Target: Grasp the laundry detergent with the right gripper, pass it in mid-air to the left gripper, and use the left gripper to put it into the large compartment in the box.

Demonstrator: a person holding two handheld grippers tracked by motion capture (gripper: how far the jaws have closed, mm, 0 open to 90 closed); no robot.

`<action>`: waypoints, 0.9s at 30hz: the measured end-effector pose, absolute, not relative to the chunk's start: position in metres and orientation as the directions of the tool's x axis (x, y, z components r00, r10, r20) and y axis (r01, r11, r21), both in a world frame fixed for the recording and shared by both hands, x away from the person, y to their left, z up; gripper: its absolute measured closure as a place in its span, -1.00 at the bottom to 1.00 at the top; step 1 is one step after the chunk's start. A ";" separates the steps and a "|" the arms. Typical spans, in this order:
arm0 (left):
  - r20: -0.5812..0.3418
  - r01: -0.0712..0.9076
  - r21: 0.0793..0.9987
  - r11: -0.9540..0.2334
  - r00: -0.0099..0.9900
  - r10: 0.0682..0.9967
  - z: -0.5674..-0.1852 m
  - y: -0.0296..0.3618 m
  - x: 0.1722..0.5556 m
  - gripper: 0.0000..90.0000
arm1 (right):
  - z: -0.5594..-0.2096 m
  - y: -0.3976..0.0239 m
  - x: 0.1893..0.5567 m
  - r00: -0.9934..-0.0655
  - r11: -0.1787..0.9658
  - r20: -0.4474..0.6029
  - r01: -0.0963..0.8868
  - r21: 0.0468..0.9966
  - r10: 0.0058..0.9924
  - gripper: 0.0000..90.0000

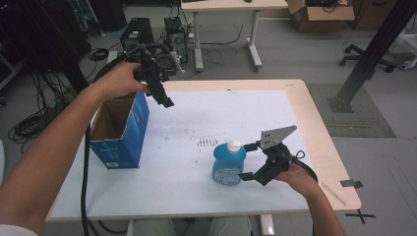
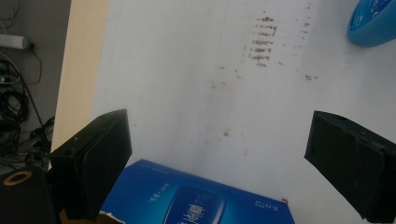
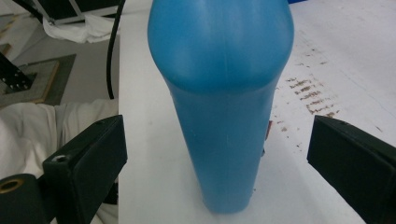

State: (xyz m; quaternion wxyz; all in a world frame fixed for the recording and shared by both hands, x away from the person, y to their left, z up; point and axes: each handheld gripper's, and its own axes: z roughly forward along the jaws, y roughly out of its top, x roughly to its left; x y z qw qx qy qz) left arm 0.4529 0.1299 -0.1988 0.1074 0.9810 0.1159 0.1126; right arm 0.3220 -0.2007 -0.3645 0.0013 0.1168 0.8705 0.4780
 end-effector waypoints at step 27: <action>0.200 0.202 0.235 -0.951 0.947 0.251 -0.200 0.128 0.452 -0.83 | -0.390 -0.179 0.325 -0.975 0.448 0.131 0.200 0.871 0.181 -0.77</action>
